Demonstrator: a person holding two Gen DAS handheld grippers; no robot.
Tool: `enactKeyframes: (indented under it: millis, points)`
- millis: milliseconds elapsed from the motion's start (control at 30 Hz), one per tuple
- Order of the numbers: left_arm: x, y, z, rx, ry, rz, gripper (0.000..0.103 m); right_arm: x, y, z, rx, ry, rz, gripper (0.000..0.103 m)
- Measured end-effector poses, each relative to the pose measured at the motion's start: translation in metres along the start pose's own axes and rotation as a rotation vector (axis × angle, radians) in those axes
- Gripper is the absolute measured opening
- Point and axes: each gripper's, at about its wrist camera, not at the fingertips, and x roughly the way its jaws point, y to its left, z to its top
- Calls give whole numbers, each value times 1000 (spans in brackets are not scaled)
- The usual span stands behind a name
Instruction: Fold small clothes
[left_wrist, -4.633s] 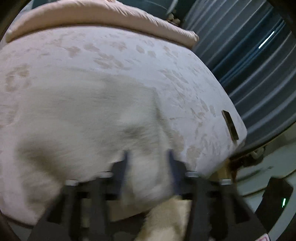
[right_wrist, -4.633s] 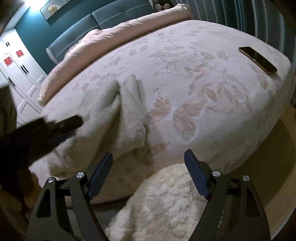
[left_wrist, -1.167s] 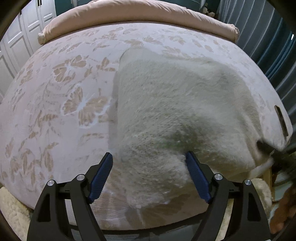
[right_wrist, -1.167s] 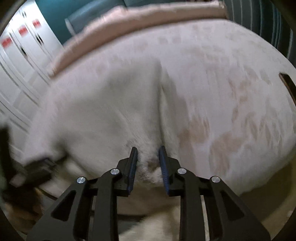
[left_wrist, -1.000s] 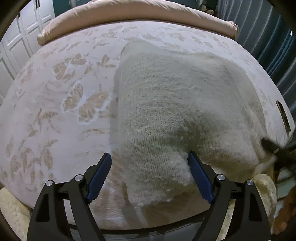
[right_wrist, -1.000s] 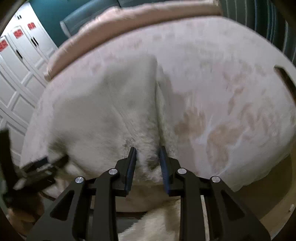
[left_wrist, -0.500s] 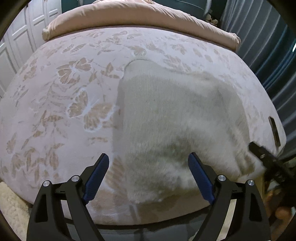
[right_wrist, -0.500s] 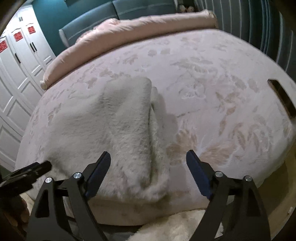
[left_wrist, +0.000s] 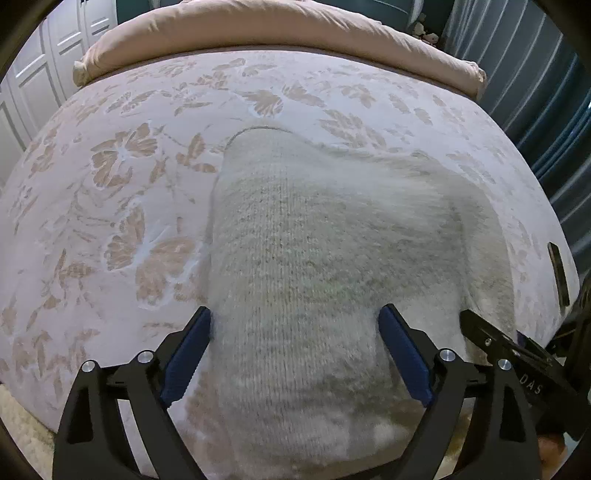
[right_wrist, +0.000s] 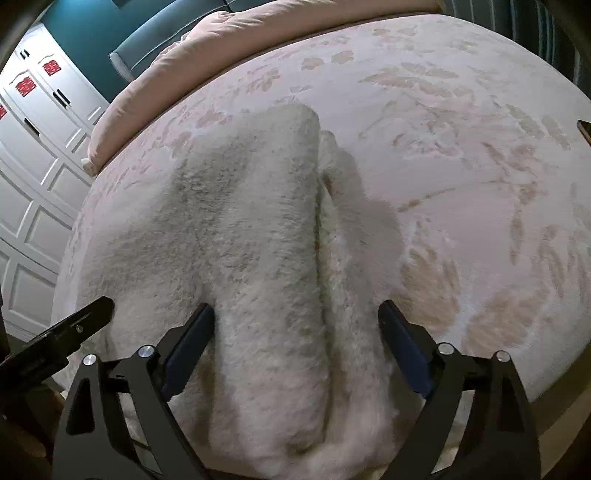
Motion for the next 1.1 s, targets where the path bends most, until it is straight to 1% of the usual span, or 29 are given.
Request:
enactKeyframes:
  millis: [33, 100, 167, 200, 267, 333, 400, 433, 467, 500, 533, 567, 633, 700, 733, 767, 800, 833, 867, 900, 933, 967, 1000, 1033, 1067, 1100]
  points:
    - [3, 1, 1, -5, 0, -1, 93, 3, -1, 0, 2, -1, 12, 90]
    - [10, 4, 3, -12, 7, -5, 94, 7, -5, 2, 17, -4, 36, 93]
    - [15, 6, 4, -21, 14, -15, 98, 9, -7, 3, 18, -14, 61, 94]
    - [17, 7, 4, -28, 12, -22, 98, 10, -8, 3, 17, -18, 72, 95]
    - [21, 10, 5, -39, 14, -50, 98, 11, -9, 3, 18, -25, 92, 95]
    - [26, 15, 4, -73, 26, -92, 98, 11, -11, 4, 23, -34, 114, 95]
    - [27, 19, 4, -111, 42, -121, 98, 7, -12, 4, 28, -51, 116, 93]
    - [23, 21, 4, -130, 39, -143, 97, 3, -10, 4, 24, -67, 100, 90]
    - [16, 25, 4, -141, 26, -162, 97, -3, -10, 5, 18, -90, 77, 89]
    - [10, 26, 3, -141, 14, -163, 97, -15, -8, 6, 14, -139, 44, 89]
    - [0, 29, 1, -136, -10, -160, 97, -22, -7, 7, 14, -164, 40, 89]
    - [-8, 33, 1, -134, -30, -157, 97, -31, -6, 13, 20, -190, 55, 89]
    - [-20, 39, 0, -132, -61, -142, 97, -31, -5, 27, 30, -179, 82, 89]
    - [-29, 43, -2, -134, -77, -136, 97, -18, 1, 47, 10, -141, 79, 87]
    - [-33, 45, -3, -132, -83, -133, 97, -12, 5, 53, -5, -130, 66, 67]
    - [-37, 46, -3, -129, -88, -129, 97, -4, 11, 58, -27, -104, 43, 40]
    - [-42, 48, -5, -125, -97, -125, 97, 5, 21, 66, -64, -57, 18, 24]
    - [-46, 50, -5, -122, -104, -120, 97, 6, 35, 70, -104, -41, 15, 13]
    - [-51, 54, -6, -120, -111, -117, 97, -11, 57, 75, -178, -78, 51, 13]
    - [-56, 57, -7, -118, -124, -112, 97, -29, 69, 75, -224, -126, 115, 12]
    - [-62, 59, -8, -116, -137, -107, 97, -55, 80, 76, -242, -180, 224, 12]
    - [-65, 61, -8, -114, -145, -106, 97, -71, 82, 77, -231, -208, 307, 12]
    - [-69, 61, -8, -107, -155, -106, 97, -90, 79, 78, -206, -248, 410, 12]
    - [-71, 60, -8, -98, -158, -106, 97, -95, 73, 78, -187, -267, 434, 12]
    - [-70, 57, -8, -87, -153, -107, 97, -89, 64, 78, -164, -265, 394, 13]
    - [-68, 54, -8, -80, -148, -108, 97, -65, 43, 78, -128, -206, 278, 13]
